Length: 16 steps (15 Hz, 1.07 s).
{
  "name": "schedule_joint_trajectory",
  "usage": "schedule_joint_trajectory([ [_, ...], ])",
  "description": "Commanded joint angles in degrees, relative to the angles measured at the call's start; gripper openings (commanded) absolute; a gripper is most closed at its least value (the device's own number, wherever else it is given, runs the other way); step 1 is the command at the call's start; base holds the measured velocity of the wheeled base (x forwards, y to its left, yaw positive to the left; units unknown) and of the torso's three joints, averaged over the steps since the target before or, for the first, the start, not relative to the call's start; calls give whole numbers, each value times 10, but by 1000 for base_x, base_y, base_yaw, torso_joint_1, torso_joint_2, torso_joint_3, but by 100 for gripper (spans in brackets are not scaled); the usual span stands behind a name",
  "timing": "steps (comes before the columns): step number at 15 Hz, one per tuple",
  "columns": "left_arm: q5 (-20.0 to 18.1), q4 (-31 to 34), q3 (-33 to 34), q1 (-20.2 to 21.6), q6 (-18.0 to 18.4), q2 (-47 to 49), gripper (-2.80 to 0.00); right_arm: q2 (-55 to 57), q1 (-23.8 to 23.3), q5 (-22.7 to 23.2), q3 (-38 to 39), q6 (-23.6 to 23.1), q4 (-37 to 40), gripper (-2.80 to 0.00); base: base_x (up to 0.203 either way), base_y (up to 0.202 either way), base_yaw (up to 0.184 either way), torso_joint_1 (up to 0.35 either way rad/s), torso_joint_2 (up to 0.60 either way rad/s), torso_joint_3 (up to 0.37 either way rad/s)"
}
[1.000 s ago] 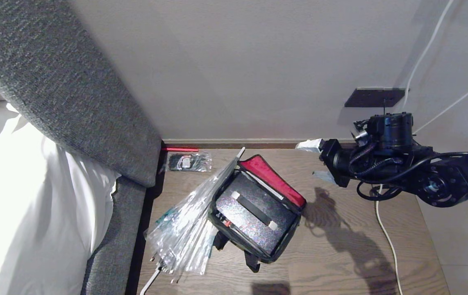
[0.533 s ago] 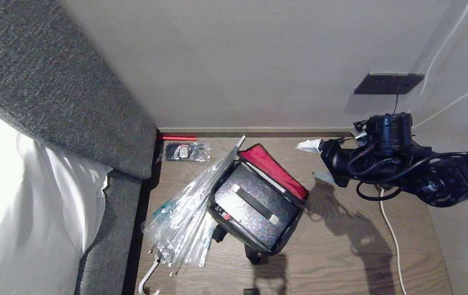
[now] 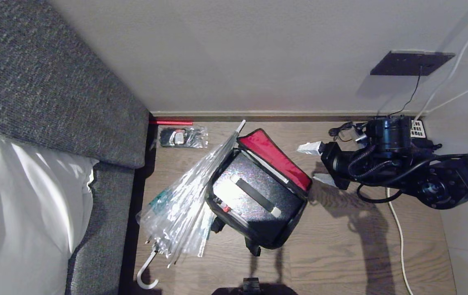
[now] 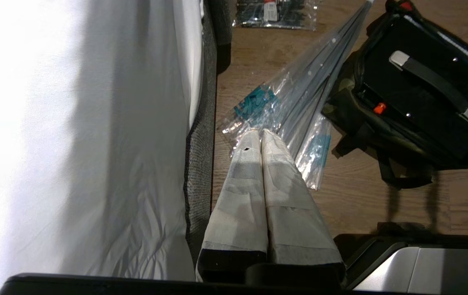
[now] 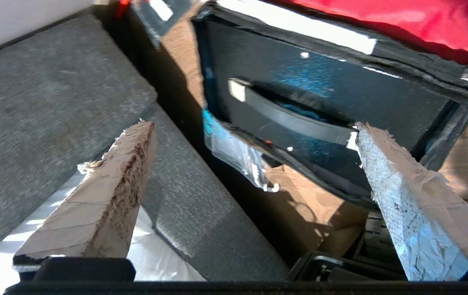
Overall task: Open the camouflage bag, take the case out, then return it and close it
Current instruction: Close the top of the storage box
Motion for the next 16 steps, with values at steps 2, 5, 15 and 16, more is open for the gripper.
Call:
schedule_joint_trajectory([
  [2,0,0,0,1,0,0,-280,-1,0,1,2,3,-2,0,0,0,0,2,2,-204],
  [5,0,1,0,0,0,0,-280,1,0,1,1,3,-2,0,0,0,0,2,5,-173],
  [15,0,0,0,1,0,0,-280,57,-18,-34,20,-29,-3,0,0,0,0,1,2,-13],
  [16,0,0,0,0,0,0,-280,76,-30,-43,19,-42,-3,0,0,0,0,0,0,0],
])
